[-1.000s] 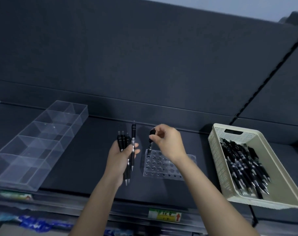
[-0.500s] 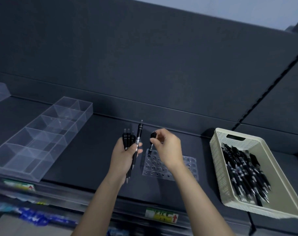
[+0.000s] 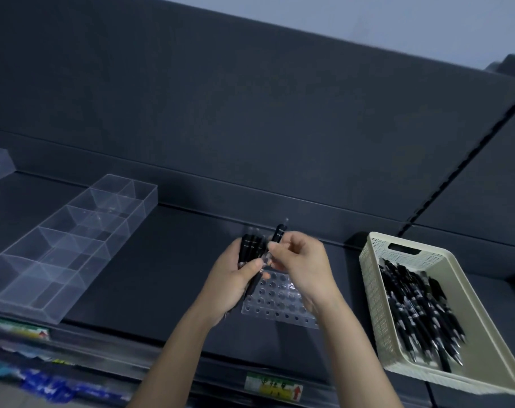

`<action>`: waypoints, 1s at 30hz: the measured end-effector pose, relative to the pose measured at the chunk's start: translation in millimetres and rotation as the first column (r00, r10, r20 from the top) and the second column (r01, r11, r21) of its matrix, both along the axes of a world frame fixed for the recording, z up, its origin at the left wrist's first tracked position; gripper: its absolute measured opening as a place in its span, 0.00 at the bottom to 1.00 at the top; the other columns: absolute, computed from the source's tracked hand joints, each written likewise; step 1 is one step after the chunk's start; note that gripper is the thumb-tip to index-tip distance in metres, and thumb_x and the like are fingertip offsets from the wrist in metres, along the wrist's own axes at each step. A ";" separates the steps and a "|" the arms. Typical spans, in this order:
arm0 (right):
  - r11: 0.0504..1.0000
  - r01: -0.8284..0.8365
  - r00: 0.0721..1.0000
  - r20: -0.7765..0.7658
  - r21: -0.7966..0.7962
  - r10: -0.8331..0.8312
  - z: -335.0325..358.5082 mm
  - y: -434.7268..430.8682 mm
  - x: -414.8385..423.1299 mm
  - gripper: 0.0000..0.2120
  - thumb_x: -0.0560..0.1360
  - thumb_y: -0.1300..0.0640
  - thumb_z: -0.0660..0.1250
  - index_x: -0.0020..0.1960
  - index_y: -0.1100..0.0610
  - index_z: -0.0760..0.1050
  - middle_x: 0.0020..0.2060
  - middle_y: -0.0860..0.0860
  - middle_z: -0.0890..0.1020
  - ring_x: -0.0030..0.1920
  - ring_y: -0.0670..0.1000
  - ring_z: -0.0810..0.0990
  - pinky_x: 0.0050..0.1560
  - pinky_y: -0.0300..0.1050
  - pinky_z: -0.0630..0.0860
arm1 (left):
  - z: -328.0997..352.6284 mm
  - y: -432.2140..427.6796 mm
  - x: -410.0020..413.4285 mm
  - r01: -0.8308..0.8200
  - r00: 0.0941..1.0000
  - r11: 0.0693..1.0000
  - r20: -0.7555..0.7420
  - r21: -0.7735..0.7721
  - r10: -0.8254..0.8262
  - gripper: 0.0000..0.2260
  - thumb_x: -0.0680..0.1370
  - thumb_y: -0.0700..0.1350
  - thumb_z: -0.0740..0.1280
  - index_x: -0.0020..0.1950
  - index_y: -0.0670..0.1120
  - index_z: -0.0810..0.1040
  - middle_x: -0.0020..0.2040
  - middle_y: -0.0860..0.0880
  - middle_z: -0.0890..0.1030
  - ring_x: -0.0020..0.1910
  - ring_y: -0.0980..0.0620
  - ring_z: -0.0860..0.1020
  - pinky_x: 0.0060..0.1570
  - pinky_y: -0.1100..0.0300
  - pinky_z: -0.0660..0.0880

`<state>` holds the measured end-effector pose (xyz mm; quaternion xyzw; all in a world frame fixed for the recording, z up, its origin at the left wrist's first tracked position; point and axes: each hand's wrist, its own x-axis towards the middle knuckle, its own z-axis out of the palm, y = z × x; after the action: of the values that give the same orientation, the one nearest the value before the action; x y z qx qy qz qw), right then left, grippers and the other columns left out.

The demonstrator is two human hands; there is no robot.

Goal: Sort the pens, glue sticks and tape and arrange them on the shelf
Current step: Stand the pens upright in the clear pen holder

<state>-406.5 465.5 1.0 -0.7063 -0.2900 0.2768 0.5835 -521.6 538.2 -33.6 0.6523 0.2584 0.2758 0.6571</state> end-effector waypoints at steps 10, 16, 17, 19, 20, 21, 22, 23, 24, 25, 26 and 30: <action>0.970 0.235 0.910 0.365 -0.061 -0.198 -12.2 2.6 23.1 0.02 0.75 0.61 0.68 0.43 0.58 0.79 0.36 0.49 0.82 0.39 0.50 0.80 0.43 0.41 0.75 | -16.0 15.7 -2.2 -0.273 0.962 0.932 -0.075 -0.237 0.263 0.06 0.80 0.37 0.61 0.52 0.48 0.73 0.48 0.47 0.77 0.45 0.54 0.80 0.44 0.63 0.76; 0.977 0.136 0.856 0.516 -0.164 -0.032 -24.9 8.2 17.0 0.03 0.75 0.62 0.66 0.45 0.61 0.78 0.38 0.51 0.82 0.41 0.51 0.80 0.42 0.35 0.73 | -19.0 13.1 -3.2 -0.274 0.962 0.931 -0.077 -0.243 0.263 0.08 0.80 0.35 0.61 0.53 0.47 0.74 0.48 0.47 0.78 0.47 0.55 0.81 0.47 0.64 0.77; 0.974 0.117 0.848 0.529 -0.192 0.002 -27.7 8.8 16.7 0.03 0.75 0.62 0.66 0.45 0.62 0.77 0.38 0.53 0.82 0.41 0.53 0.80 0.43 0.41 0.75 | -18.2 12.0 -3.4 -0.264 0.964 0.933 -0.069 -0.243 0.255 0.08 0.80 0.35 0.61 0.53 0.47 0.74 0.48 0.47 0.78 0.47 0.54 0.81 0.46 0.64 0.77; 0.967 0.082 0.829 0.556 -0.242 0.068 -32.5 8.6 15.2 0.05 0.75 0.62 0.66 0.43 0.64 0.76 0.37 0.55 0.81 0.41 0.55 0.79 0.44 0.48 0.76 | -17.0 10.0 -3.2 -0.249 0.968 0.935 -0.044 -0.252 0.246 0.08 0.80 0.34 0.62 0.53 0.47 0.74 0.47 0.48 0.79 0.46 0.54 0.83 0.45 0.64 0.78; 0.965 0.065 0.823 0.561 -0.252 0.091 -34.3 8.0 14.1 0.05 0.75 0.62 0.66 0.43 0.63 0.75 0.37 0.55 0.81 0.41 0.55 0.79 0.44 0.48 0.75 | -16.6 9.4 -3.1 -0.242 0.970 0.936 -0.030 -0.257 0.242 0.08 0.79 0.34 0.62 0.52 0.47 0.74 0.46 0.48 0.80 0.45 0.54 0.83 0.44 0.64 0.78; 0.967 0.047 0.821 0.562 -0.249 0.104 -35.5 6.8 13.3 0.04 0.76 0.62 0.66 0.43 0.63 0.75 0.37 0.54 0.81 0.41 0.54 0.79 0.43 0.46 0.75 | -16.2 9.0 -3.6 -0.233 0.971 0.936 -0.014 -0.264 0.238 0.08 0.79 0.34 0.62 0.52 0.46 0.74 0.46 0.48 0.80 0.44 0.54 0.83 0.43 0.64 0.78; 0.969 0.037 0.821 0.561 -0.244 0.110 -36.9 5.8 13.2 0.04 0.76 0.62 0.65 0.43 0.62 0.76 0.37 0.54 0.81 0.41 0.54 0.79 0.43 0.45 0.75 | -15.8 8.7 -4.2 -0.226 0.972 0.934 0.003 -0.276 0.236 0.08 0.79 0.33 0.62 0.52 0.45 0.74 0.46 0.48 0.80 0.44 0.54 0.84 0.43 0.64 0.78; 0.970 0.032 0.816 0.566 -0.239 0.113 -37.0 5.0 13.0 0.03 0.76 0.63 0.65 0.43 0.62 0.76 0.37 0.53 0.81 0.40 0.53 0.78 0.43 0.43 0.74 | -15.5 8.3 -5.1 -0.221 0.971 0.931 0.020 -0.290 0.237 0.07 0.79 0.33 0.62 0.52 0.45 0.75 0.46 0.48 0.81 0.43 0.53 0.84 0.43 0.64 0.78; 0.970 0.031 0.810 0.574 -0.240 0.116 -37.0 4.4 13.1 0.03 0.76 0.63 0.66 0.43 0.62 0.76 0.37 0.54 0.81 0.40 0.53 0.78 0.43 0.43 0.74 | -15.1 7.9 -6.1 -0.219 0.970 0.928 0.034 -0.302 0.240 0.07 0.79 0.33 0.63 0.51 0.44 0.75 0.46 0.48 0.81 0.43 0.53 0.84 0.43 0.64 0.78; 0.969 0.026 0.805 0.580 -0.244 0.125 -37.5 4.3 13.4 0.03 0.75 0.63 0.66 0.43 0.62 0.76 0.37 0.54 0.81 0.40 0.54 0.79 0.43 0.45 0.75 | -14.7 7.5 -7.3 -0.220 0.969 0.926 0.043 -0.307 0.244 0.07 0.79 0.33 0.63 0.51 0.44 0.75 0.45 0.48 0.81 0.43 0.53 0.84 0.43 0.64 0.79; 0.969 0.015 0.801 0.583 -0.246 0.135 -37.8 4.4 13.5 0.02 0.75 0.63 0.66 0.44 0.61 0.76 0.38 0.54 0.81 0.41 0.53 0.79 0.44 0.46 0.76 | -14.3 6.9 -8.0 -0.221 0.968 0.925 0.050 -0.310 0.248 0.07 0.79 0.33 0.63 0.51 0.44 0.75 0.45 0.47 0.81 0.43 0.52 0.84 0.42 0.64 0.79; 0.968 -0.008 0.786 0.597 -0.252 0.162 -37.8 3.9 10.3 0.04 0.75 0.64 0.65 0.48 0.61 0.78 0.41 0.53 0.82 0.43 0.53 0.79 0.47 0.49 0.76 | -11.7 3.6 -10.1 -0.208 0.965 0.922 0.084 -0.326 0.248 0.07 0.78 0.33 0.63 0.52 0.43 0.75 0.46 0.44 0.82 0.44 0.49 0.84 0.42 0.64 0.79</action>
<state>-396.2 469.4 -36.8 -0.8079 -0.4602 0.0917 0.3564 -531.7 541.8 -45.3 0.4862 0.3322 0.3455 0.7306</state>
